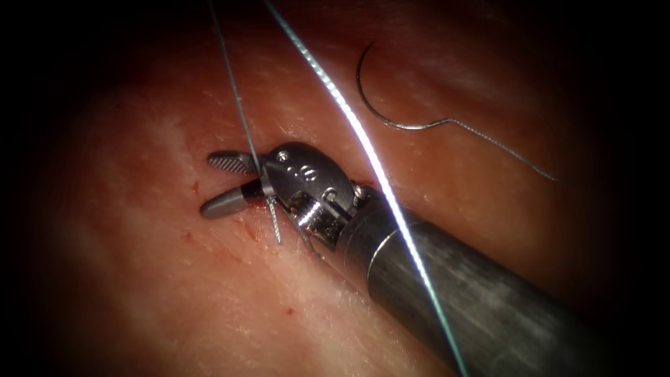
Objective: Wound Closure
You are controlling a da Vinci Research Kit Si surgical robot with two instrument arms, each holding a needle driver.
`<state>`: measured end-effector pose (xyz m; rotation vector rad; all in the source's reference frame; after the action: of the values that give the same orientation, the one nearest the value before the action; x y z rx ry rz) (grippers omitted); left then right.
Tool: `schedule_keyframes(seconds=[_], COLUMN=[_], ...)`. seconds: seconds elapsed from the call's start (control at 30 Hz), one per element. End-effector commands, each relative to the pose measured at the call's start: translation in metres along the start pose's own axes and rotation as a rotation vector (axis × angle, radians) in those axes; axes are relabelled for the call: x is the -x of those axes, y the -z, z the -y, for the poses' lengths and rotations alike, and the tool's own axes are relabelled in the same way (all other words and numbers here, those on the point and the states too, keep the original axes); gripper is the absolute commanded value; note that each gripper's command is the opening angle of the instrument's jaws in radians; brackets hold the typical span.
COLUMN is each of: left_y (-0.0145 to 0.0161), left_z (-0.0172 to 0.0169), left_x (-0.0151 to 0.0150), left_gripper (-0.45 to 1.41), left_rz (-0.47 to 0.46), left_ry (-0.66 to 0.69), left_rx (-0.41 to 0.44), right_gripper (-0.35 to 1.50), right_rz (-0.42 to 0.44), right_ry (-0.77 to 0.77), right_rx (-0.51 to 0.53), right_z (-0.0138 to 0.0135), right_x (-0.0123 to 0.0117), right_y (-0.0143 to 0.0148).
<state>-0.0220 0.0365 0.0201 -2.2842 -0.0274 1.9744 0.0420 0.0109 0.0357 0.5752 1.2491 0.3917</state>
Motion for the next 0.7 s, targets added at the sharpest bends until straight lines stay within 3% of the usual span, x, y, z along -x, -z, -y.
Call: schedule_keyframes(seconds=[0.03, 0.07, 0.27, 0.3, 0.33, 0.37, 0.4, 0.5, 0.7], left_y=[-0.0004, -0.0004, -0.0003, -0.0001, 0.0001, 0.0004, 0.0007, 0.0021, 0.0045], left_z=[0.0006, 0.0005, 0.0005, 0.0005, 0.0005, 0.0004, 0.0004, 0.0000, -0.0010], left_x=[0.0004, 0.0004, 0.0003, 0.0002, 0.0002, 0.0001, 0.0001, -0.0001, -0.0001], left_gripper=[-0.45, -0.45, -0.45, -0.45, -0.45, -0.45, -0.45, -0.45, -0.45], left_rz=[-0.003, -0.003, -0.005, -0.005, -0.009, -0.007, -0.004, 0.012, 0.053], left_ry=[-0.004, -0.004, -0.003, -0.003, -0.003, -0.002, -0.002, -0.004, -0.019], left_rx=[0.000, 0.000, 0.003, 0.004, 0.008, 0.008, 0.007, 0.004, -0.011], right_gripper=[0.44, -0.35, -0.30, 0.19, 0.79, 1.13, 1.30, 1.48, 1.48], right_rz=[-0.004, -0.012, -0.027, -0.045, -0.058, -0.071, -0.084, -0.128, -0.181], right_ry=[0.011, 0.021, 0.039, 0.038, 0.037, 0.035, 0.033, 0.021, -0.010], right_rx=[-0.031, -0.060, -0.051, -0.047, -0.032, -0.012, 0.006, 0.057, 0.062], right_z=[-0.0004, -0.0004, -0.0006, -0.0006, -0.0006, -0.0006, -0.0005, 0.0003, 0.0029], right_x=[0.0000, 0.0000, -0.0006, -0.0007, -0.0009, -0.0010, -0.0012, -0.0023, -0.0032], right_y=[-0.0007, -0.0008, -0.0014, -0.0012, -0.0010, -0.0007, -0.0003, 0.0028, 0.0092])
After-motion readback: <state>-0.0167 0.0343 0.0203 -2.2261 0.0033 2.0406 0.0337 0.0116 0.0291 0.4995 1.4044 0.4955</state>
